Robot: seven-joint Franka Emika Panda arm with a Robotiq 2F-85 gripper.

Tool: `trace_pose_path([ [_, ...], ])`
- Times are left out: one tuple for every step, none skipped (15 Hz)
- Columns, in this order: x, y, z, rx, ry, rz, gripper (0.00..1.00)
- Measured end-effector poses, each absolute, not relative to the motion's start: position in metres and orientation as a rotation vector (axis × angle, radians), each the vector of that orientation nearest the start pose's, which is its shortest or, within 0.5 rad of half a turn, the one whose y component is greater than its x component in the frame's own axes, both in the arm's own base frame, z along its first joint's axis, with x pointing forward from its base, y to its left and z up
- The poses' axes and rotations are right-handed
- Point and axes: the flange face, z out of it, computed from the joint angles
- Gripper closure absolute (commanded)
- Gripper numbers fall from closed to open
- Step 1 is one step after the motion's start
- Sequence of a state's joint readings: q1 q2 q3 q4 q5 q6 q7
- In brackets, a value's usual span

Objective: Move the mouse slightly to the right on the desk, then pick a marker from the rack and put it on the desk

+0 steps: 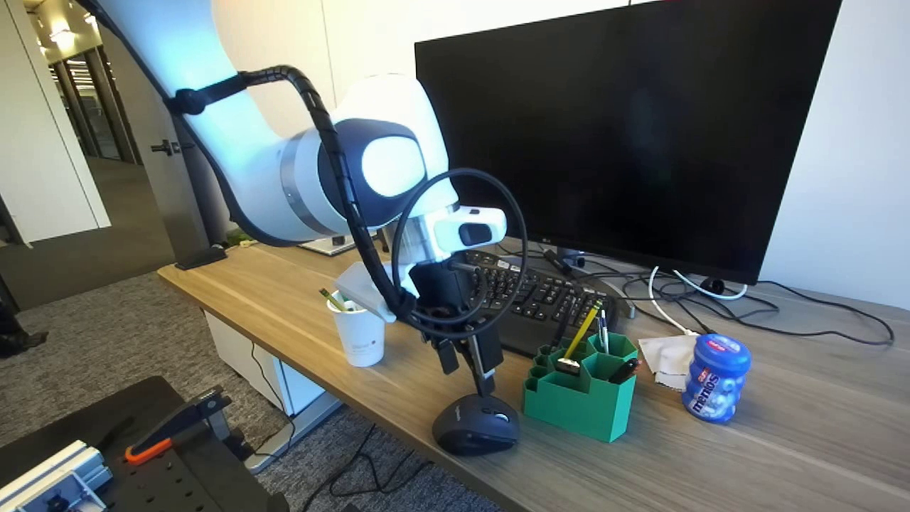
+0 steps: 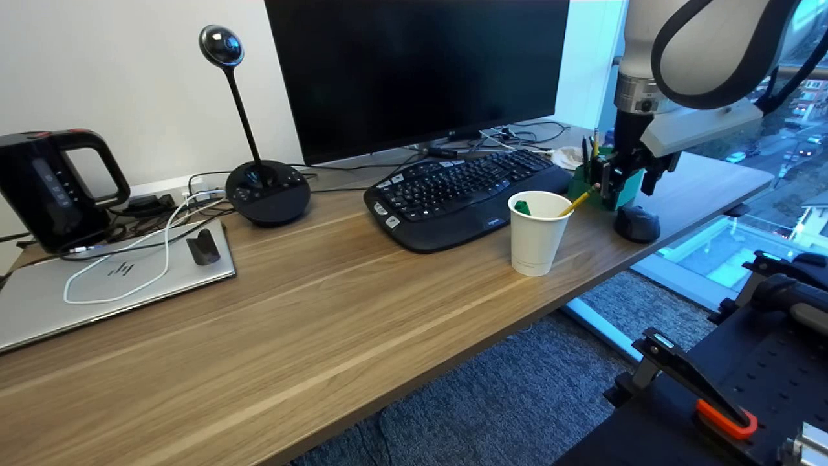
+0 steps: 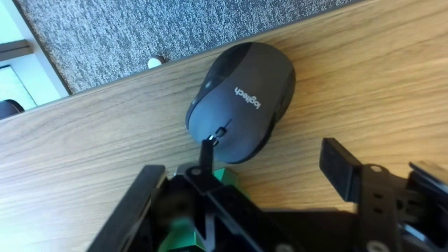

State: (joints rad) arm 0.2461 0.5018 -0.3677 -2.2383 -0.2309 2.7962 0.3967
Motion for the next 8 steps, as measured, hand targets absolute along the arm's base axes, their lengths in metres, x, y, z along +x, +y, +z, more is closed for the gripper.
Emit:
trace_pose_path([
  [0.545, -0.061, 0.165, -3.353, 0.429, -0.185, 0.47],
  [0.544, -0.060, 0.167, -3.350, 0.430, -0.189, 0.47],
  [0.544, -0.059, 0.169, -3.348, 0.432, -0.193, 0.47],
  [0.544, -0.059, 0.171, -3.345, 0.433, -0.197, 0.47],
  [0.543, -0.058, 0.173, -3.342, 0.434, -0.200, 0.47],
  [0.542, -0.056, 0.174, -3.338, 0.435, -0.203, 0.47],
  [0.542, -0.054, 0.176, -3.334, 0.437, -0.205, 0.47],
  [0.541, -0.052, 0.177, -3.330, 0.440, -0.208, 0.47],
])
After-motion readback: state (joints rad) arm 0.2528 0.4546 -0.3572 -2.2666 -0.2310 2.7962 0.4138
